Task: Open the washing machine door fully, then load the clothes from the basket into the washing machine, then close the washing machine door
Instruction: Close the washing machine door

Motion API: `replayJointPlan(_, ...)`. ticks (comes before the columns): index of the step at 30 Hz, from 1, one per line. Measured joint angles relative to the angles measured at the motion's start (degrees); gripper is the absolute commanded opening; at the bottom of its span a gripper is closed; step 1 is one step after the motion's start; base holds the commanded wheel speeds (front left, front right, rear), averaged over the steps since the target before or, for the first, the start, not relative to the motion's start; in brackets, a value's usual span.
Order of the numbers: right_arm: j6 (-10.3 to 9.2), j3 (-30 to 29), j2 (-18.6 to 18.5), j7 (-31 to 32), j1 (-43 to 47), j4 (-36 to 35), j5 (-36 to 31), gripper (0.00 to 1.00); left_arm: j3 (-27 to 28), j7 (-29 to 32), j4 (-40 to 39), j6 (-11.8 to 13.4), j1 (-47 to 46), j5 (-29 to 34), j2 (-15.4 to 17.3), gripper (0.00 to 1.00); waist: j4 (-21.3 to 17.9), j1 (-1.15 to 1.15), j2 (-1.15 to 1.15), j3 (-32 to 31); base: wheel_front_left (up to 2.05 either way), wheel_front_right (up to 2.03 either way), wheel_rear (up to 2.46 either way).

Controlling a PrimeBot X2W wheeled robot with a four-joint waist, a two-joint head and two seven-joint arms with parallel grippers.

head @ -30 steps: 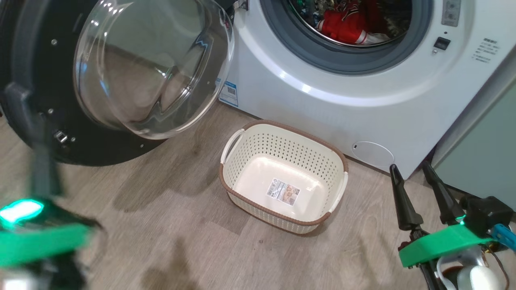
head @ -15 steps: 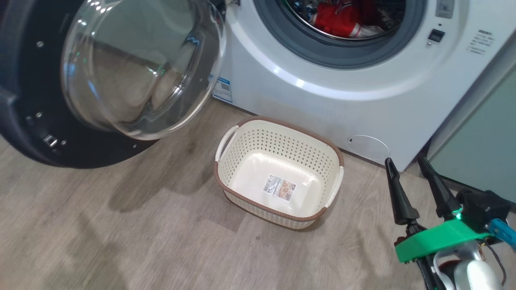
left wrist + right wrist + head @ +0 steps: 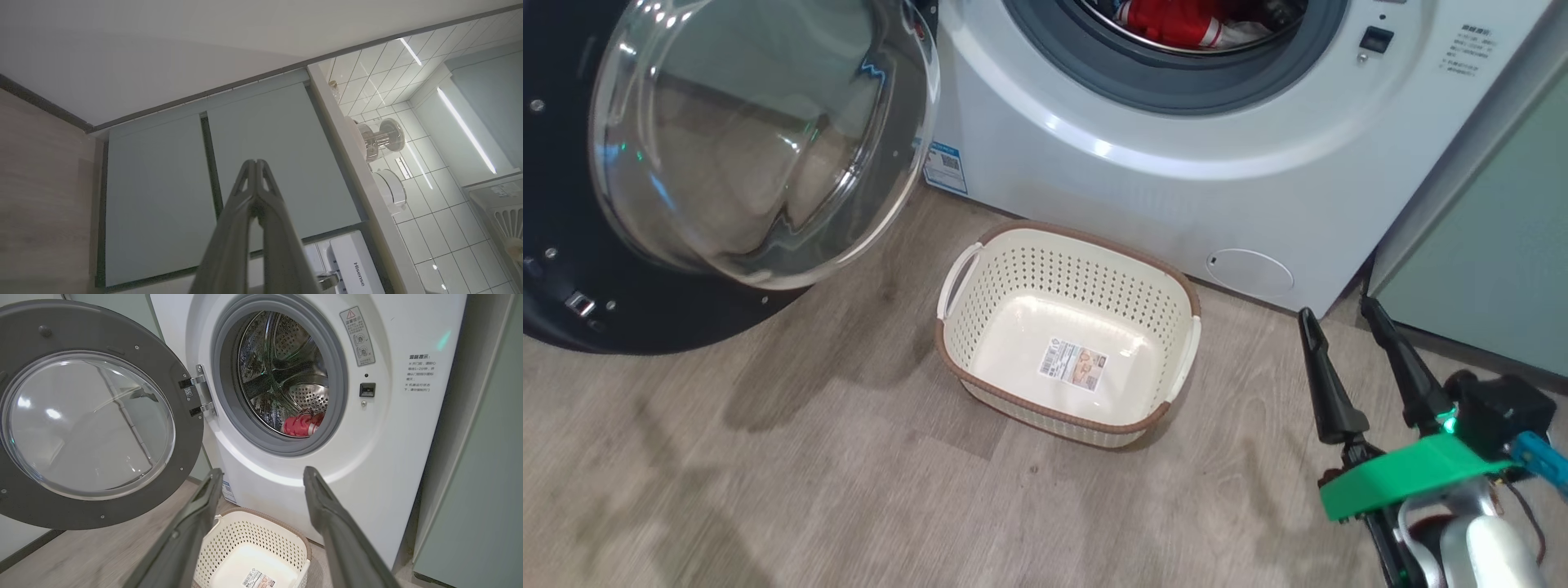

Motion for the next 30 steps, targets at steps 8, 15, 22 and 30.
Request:
replayJointPlan(8,0.00,0.3,0.0,0.6,-0.3,-0.3,-0.5,1.00,-4.9,8.9,5.1,-1.2,-0.8,-0.6,-0.1,0.00,-0.7,0.00,0.00,1.1,0.00,0.00,0.00)
replayJointPlan(15,0.00,0.5,0.0,0.8,-1.3,-0.6,-0.5,1.00,-6.8,12.3,7.1,-1.7,-0.8,-0.6,-0.6,0.00,-1.4,0.00,0.00,1.8,0.00,0.00,0.00)
replayJointPlan(22,0.00,0.5,0.0,1.0,-1.3,-0.7,-0.9,1.00,-7.5,15.4,7.6,-2.2,-0.8,-0.6,-0.6,0.00,-1.7,0.00,0.00,1.8,0.00,0.00,0.00)
replayJointPlan(30,0.00,0.3,0.0,1.1,-1.3,-1.0,-0.9,1.00,-8.1,20.0,6.8,-2.7,-0.5,-2.0,-0.4,0.00,-1.6,0.00,0.00,2.0,0.00,0.00,0.00)
